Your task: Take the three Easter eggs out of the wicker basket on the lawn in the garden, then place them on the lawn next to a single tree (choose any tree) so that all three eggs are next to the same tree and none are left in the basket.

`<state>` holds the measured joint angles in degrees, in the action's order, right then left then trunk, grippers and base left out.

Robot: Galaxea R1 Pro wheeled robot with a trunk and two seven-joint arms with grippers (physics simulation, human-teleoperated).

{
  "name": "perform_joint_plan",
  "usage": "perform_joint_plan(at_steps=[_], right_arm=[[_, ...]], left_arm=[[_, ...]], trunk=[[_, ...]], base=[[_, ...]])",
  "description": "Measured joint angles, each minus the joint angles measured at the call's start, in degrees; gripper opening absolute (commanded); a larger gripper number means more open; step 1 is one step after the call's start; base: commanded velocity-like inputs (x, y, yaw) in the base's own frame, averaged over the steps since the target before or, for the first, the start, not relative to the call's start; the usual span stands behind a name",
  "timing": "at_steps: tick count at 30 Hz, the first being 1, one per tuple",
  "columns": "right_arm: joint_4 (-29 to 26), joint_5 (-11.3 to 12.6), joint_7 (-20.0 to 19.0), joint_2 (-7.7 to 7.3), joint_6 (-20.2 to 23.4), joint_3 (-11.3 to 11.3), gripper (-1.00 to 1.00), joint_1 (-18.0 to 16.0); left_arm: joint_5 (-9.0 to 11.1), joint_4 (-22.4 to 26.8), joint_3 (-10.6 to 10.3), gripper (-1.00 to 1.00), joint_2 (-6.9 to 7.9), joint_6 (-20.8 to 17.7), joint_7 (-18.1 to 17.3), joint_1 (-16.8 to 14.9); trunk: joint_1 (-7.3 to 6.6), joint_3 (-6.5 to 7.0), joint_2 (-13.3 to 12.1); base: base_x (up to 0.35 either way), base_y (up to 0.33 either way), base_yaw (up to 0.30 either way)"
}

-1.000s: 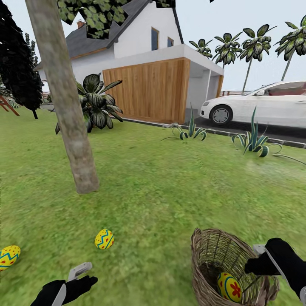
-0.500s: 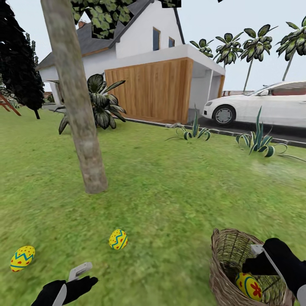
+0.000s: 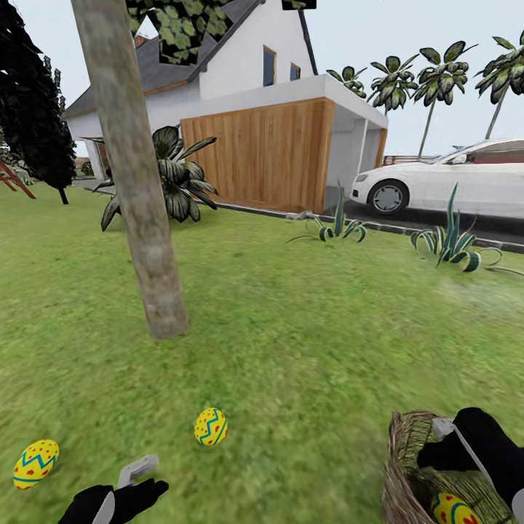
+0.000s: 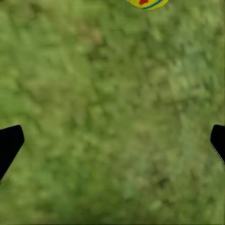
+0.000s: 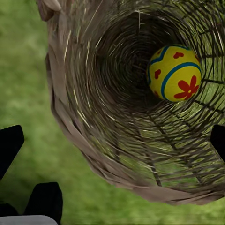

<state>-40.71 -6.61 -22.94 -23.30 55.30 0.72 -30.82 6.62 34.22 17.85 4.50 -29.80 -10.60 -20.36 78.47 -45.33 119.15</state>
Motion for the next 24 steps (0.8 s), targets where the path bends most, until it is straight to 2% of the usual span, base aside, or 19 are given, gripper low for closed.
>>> perform_joint_plan(at_steps=[4,9,15,24], right_arm=[[0.0,0.0,0.0,-0.05,0.0,0.0,1.00,0.0],[-0.1,0.0,0.0,-0.20,0.0,0.0,1.00,0.0],[-0.1,0.0,-0.1,-0.38,0.0,-0.1,1.00,0.0],[-0.1,0.0,-0.1,-0.57,0.0,-0.1,1.00,0.0]], left_arm=[[0.0,0.0,0.0,1.00,-0.07,0.0,0.0,0.0],[-0.1,0.0,-0.1,1.00,-0.29,0.0,0.0,0.0],[-0.3,0.0,-0.2,1.00,-0.38,0.0,0.2,0.0],[-0.1,0.0,-0.2,1.00,-0.39,0.0,0.1,0.0]], trunk=[[0.00,0.00,0.0],[0.03,0.00,0.0],[0.01,0.00,0.0],[0.03,0.00,0.0]], base=[[0.297,0.013,0.000],[0.075,-0.002,0.000],[0.172,-0.181,0.000],[0.021,-0.017,0.000]])
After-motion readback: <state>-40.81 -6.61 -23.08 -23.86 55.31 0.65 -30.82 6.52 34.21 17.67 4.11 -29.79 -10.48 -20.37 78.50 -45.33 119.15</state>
